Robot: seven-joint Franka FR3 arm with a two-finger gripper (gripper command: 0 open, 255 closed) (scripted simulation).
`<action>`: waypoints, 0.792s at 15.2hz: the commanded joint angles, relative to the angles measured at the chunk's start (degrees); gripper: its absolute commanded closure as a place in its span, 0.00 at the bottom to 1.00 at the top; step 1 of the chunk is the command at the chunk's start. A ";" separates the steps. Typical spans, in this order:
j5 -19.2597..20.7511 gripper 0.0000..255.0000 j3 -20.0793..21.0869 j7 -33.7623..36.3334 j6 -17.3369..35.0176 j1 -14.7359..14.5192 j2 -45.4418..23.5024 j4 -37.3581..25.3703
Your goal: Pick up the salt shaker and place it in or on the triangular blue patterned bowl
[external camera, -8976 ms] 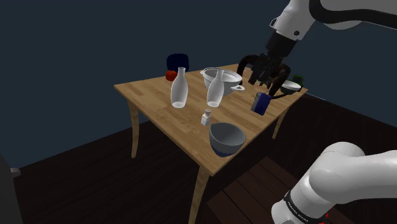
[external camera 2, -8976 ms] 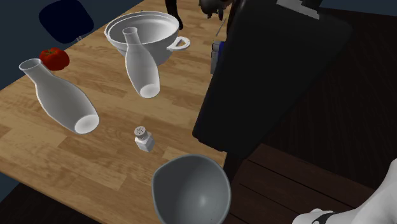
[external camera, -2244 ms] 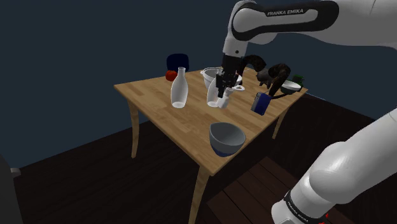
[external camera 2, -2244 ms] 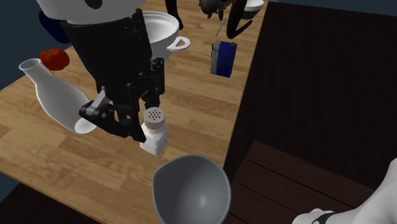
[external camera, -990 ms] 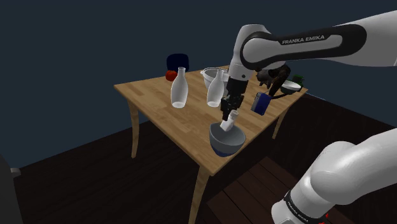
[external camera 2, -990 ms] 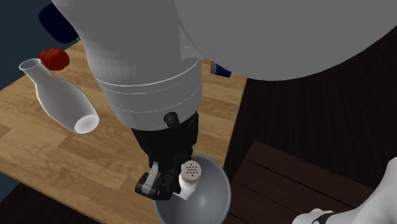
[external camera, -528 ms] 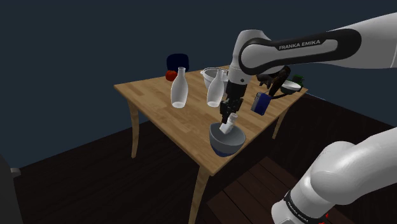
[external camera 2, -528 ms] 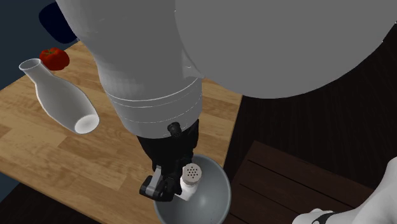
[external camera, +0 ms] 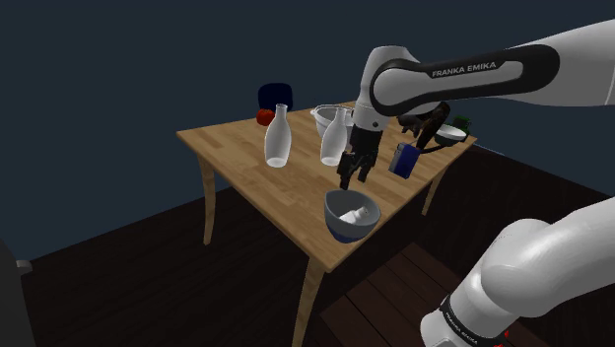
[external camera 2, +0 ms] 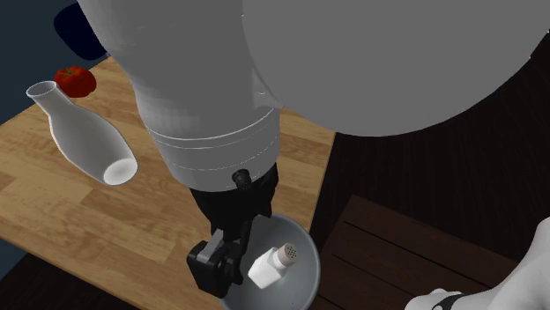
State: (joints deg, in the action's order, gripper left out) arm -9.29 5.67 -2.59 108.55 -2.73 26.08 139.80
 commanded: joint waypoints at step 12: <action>0.73 0.00 -0.77 0.19 -7.39 0.42 0.49 -6.87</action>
